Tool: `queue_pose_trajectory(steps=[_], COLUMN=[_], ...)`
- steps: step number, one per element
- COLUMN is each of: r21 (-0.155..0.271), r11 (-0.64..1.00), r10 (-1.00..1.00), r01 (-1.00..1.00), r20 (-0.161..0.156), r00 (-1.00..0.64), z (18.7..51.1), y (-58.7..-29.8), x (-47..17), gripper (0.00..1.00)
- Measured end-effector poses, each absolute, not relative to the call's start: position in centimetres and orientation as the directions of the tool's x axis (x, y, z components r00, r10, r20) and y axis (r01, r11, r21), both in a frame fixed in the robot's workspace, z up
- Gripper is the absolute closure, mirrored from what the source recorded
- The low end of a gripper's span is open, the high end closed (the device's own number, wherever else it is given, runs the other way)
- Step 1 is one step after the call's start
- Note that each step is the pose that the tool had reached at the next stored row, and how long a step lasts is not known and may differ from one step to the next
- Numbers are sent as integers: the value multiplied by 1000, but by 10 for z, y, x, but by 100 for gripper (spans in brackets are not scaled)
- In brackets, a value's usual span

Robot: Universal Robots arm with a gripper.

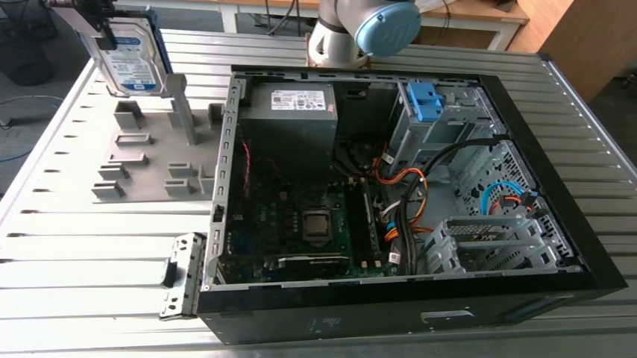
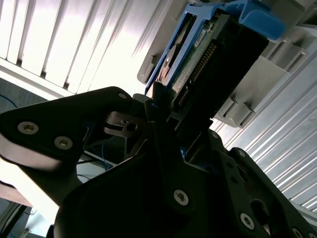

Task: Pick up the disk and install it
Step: 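Pick up the disk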

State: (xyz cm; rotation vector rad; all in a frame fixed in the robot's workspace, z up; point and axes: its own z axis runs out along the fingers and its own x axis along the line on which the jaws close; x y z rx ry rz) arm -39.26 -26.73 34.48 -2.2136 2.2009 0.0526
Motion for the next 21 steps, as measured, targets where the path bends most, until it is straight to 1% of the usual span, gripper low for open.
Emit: queue_pose_trajectory(steps=[21], r21=[10], r11=[-6], r10=[-999], r01=[-1000], r20=[-38], r00=[6], z=[350], y=[-267], x=[-393], gripper=[64])
